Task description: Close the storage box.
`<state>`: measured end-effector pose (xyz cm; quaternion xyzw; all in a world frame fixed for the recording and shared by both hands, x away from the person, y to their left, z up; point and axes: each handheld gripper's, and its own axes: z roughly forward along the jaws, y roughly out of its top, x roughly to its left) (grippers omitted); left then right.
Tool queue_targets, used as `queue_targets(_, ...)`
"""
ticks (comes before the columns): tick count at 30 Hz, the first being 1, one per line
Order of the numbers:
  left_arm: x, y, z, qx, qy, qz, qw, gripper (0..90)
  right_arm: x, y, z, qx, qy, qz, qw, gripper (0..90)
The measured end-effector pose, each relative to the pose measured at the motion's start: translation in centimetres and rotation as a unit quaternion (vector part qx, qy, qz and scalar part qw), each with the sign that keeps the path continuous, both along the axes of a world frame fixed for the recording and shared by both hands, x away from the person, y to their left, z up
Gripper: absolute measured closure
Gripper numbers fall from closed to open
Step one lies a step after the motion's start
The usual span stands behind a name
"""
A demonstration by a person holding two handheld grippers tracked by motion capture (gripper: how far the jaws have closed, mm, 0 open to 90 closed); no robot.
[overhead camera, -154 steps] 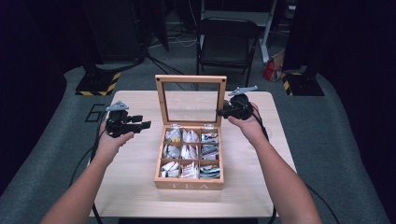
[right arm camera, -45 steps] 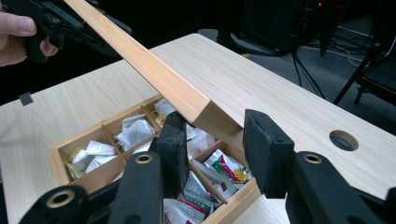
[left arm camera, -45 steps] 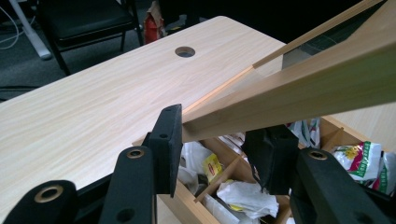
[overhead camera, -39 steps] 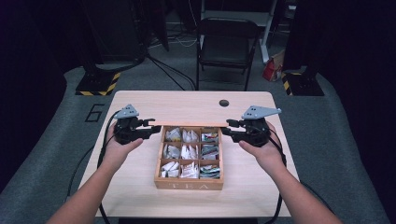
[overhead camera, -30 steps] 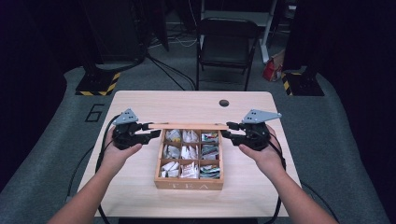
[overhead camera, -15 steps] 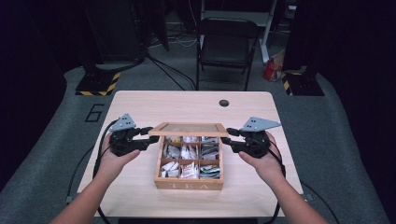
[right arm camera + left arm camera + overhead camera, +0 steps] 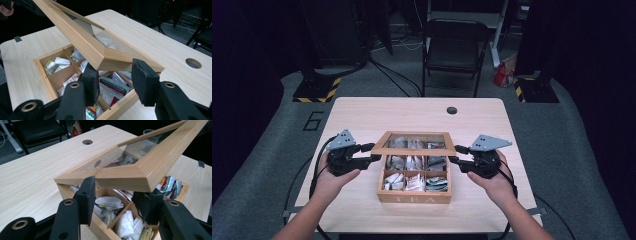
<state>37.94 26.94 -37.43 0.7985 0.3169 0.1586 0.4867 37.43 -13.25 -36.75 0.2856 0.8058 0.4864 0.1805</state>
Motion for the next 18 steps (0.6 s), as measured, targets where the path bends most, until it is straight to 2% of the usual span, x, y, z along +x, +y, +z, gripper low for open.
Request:
queue_targets(4,-0.3,0.0,-0.5,-0.002,-0.002,0.001,1.0000,52.7,-0.4,0.0,-0.5,0.001,0.005,-0.001,1.0000,57.1)
queue_targets(7,-0.6,0.0,-0.8,0.003,-0.001,0.001,1.0000,52.4,-0.6,0.0,-0.8,-0.005,-0.002,0.002,1.0000,57.1)
queue_targets(14,-1.5,0.0,-2.2,-0.003,-0.004,0.002,1.0000,52.4,-1.5,0.1,-1.8,-0.015,-0.004,-0.001,0.9999,56.7)
queue_targets(18,-2.1,0.0,-3.0,0.010,-0.008,-0.002,0.9999,52.5,-2.1,0.0,-2.8,-0.006,0.006,-0.001,1.0000,56.9)
